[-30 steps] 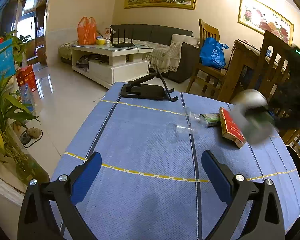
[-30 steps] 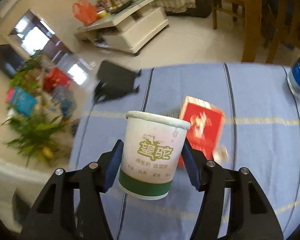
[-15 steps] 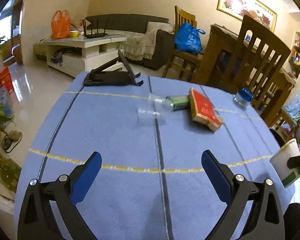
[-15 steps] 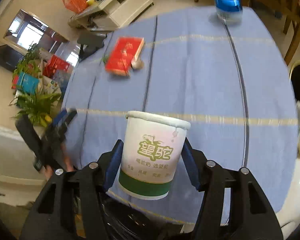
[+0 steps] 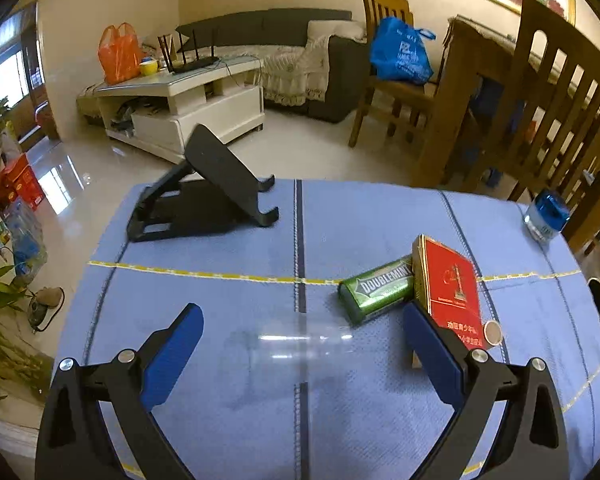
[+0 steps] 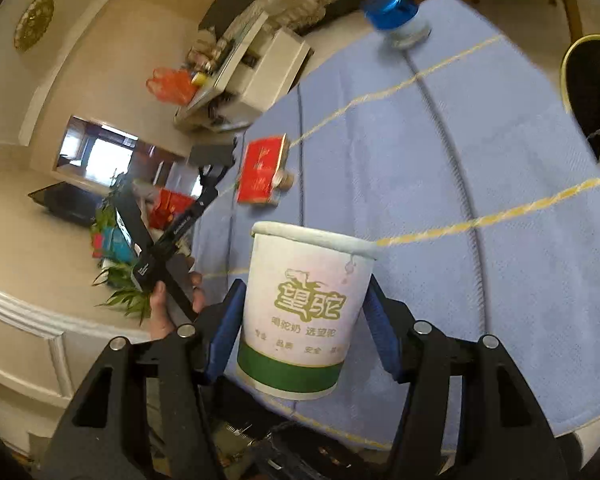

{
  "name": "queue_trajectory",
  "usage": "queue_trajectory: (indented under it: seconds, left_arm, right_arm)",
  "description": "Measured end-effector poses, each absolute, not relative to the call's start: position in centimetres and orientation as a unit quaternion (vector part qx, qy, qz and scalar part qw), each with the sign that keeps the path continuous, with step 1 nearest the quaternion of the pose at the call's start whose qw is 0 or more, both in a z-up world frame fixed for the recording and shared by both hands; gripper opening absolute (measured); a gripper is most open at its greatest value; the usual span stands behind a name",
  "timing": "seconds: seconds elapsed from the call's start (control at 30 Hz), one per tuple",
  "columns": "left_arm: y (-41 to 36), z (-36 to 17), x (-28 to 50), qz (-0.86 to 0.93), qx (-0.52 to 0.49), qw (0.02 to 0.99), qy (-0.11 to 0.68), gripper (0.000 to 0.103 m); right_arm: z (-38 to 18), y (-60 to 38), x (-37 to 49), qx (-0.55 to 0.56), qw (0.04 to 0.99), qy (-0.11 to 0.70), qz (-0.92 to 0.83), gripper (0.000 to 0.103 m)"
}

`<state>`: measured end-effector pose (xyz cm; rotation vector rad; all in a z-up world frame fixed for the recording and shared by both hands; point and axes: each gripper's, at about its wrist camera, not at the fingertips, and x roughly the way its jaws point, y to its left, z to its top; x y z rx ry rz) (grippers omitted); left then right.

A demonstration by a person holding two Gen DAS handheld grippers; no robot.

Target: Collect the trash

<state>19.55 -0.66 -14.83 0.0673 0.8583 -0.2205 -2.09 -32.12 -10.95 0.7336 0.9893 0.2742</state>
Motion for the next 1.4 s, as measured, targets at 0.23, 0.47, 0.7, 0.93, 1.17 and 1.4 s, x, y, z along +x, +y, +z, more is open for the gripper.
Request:
queue_trajectory:
  seconds: [0.23,0.47,0.7,0.93,1.17,1.4]
  left_arm:
    - [-0.9,-16.4,20.4,-0.081,0.031,0.893,0.441,0.097]
    - [-0.2,-17.4,21.0,-0.072,0.018,0.885,0.46,0.094]
    - [2.1,-16.6,20.5,-0.075,-0.026,0.888,0.453,0.054]
    - [4.5,-15.5,17.4,-0.096,-0.02,0.902,0.421,0.054]
    - [5.4,-12.6,12.6,-0.188,-0.038,0.911,0.364,0.054]
    - [-1.9,-8.8,10.2,-0.252,-0.005,0.91,0.331,0.054]
  right_arm:
    - [-5.1,-26.7,-6.5,0.109,0.932,0.331,0.095,0.059]
    - [-5.9,-27.4,-6.0,0.145,0.923,0.343,0.096,0.059]
    - [-6.4,-26.3,-5.6,0.158,0.923,0.337,0.1,0.059]
    - [-7.3,-25.3,-5.5,0.158,0.918,0.345,0.113,0.059]
    - [-8.9,-23.8,-5.5,0.145,0.914,0.359,0.124,0.059]
    - [-9.6,-26.4,-6.2,0.157,0.918,0.354,0.088,0.059]
